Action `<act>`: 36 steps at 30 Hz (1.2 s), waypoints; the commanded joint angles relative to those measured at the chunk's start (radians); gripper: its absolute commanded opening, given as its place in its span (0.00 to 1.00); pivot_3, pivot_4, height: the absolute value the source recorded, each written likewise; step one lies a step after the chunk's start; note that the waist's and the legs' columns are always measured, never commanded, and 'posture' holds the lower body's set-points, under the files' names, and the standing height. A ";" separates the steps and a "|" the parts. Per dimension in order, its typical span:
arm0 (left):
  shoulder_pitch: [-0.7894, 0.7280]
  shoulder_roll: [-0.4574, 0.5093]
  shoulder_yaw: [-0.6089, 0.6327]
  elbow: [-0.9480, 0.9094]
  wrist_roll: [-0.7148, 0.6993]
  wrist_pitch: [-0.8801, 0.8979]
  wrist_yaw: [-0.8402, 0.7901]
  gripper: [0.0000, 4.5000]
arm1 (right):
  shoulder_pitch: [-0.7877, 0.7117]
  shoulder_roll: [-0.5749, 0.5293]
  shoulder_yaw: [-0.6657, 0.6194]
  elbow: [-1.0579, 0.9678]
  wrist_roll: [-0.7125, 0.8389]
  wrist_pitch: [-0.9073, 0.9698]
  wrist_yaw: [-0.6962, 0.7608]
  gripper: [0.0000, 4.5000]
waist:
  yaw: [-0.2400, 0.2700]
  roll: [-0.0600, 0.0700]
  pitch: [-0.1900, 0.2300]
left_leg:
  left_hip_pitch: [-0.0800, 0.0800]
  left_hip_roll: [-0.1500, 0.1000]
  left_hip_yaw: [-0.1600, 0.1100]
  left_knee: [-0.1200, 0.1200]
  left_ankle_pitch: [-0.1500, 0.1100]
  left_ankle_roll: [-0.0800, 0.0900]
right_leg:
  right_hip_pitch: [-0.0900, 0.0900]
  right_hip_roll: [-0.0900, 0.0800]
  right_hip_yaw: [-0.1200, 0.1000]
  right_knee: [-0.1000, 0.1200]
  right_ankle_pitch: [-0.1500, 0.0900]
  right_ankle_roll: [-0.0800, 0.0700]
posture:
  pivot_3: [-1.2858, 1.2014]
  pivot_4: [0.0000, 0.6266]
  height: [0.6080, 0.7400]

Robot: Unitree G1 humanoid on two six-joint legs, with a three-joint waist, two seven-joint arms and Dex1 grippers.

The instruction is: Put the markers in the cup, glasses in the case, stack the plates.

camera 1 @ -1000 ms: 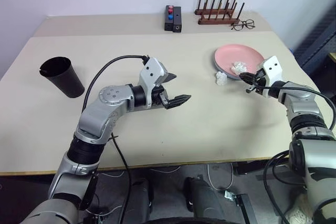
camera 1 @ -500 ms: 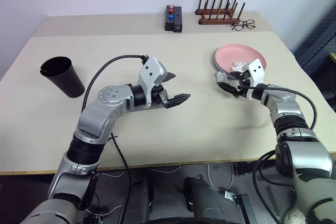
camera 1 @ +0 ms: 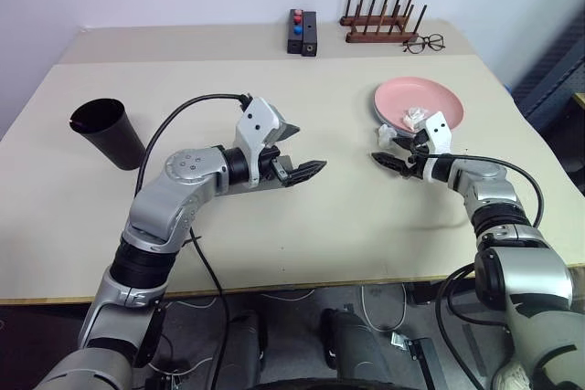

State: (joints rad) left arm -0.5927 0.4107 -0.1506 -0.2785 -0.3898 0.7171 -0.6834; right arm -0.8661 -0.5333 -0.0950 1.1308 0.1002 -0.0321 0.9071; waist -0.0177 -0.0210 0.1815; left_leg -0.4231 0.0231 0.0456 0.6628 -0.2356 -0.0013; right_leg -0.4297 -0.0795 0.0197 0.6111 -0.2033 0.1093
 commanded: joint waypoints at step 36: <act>0.025 0.014 0.026 -0.068 -0.035 0.021 0.044 1.00 | -0.094 0.016 -0.101 0.002 0.067 -0.142 -0.085 0.01 | 0.000 0.000 0.000 | 0.000 0.000 0.000 0.000 0.000 0.000 | 0.000 0.000 0.000 0.000 0.000 0.001 | 0.52 0.24 1.00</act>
State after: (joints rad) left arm -0.5517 0.4279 -0.1331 -0.3346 -0.4240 0.7588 -0.6376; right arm -0.9226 -0.4904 -0.1635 1.1769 0.1382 -0.1513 0.8170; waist -0.0178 -0.0207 0.1817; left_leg -0.4231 0.0231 0.0456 0.6627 -0.2356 -0.0013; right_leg -0.4297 -0.0795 0.0198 0.6110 -0.2031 0.1097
